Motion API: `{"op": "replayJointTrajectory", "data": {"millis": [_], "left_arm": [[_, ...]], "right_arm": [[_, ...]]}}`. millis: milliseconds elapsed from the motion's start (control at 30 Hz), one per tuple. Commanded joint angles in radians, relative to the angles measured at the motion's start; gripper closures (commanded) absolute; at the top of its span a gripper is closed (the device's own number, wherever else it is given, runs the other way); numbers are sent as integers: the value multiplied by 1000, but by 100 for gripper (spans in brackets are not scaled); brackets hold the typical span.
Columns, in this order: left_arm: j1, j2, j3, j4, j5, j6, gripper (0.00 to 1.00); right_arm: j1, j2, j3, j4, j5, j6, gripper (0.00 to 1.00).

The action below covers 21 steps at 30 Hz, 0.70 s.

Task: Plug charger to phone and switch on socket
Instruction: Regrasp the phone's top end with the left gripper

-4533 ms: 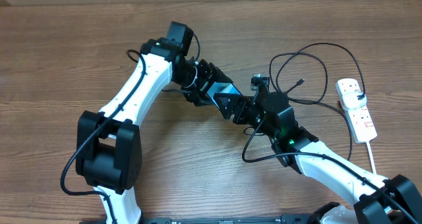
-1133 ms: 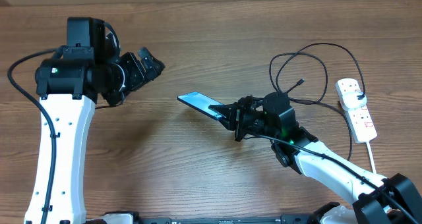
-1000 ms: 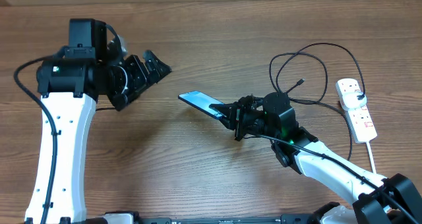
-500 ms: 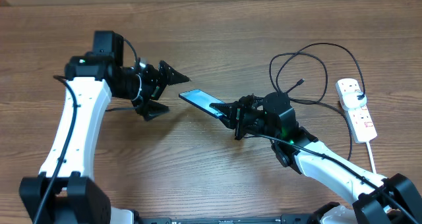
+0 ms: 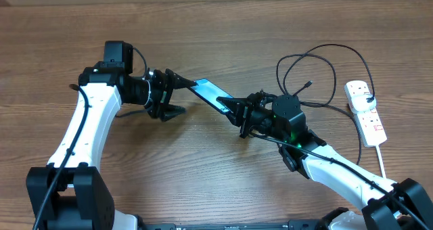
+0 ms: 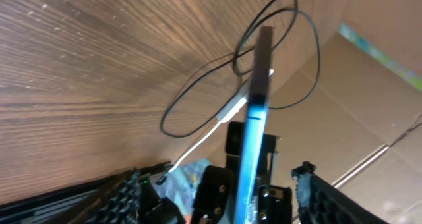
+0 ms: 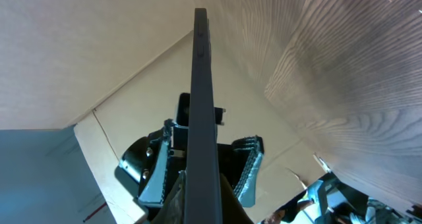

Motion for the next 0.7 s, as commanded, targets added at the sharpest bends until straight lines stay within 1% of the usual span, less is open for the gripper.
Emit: {"op": "replayJointTrajectory", "data": {"millis": [0,133,300,400,500,533,667], "left_arm": [[-33,6,-2,29,26,-69,36],[-66,7,-2,70,25,-106,36],[-86,7,-2,86,22,-113,37],[-89,6,-2,86,20,-113,41],[-89,7,-2,85,20,-113,48],[-90,7,-2,85,21,-113,52],[-90,6,-2,86,20,-113,59]], "right_arm": [[23,-4,13,20,25,105,96],[43,-4,14,37,47,128,96],[57,-4,14,68,55,128,96],[57,-4,14,83,54,128,96],[59,-4,14,99,54,129,96],[66,-4,14,101,54,139,96],[83,-4,14,101,65,139,96]]}}
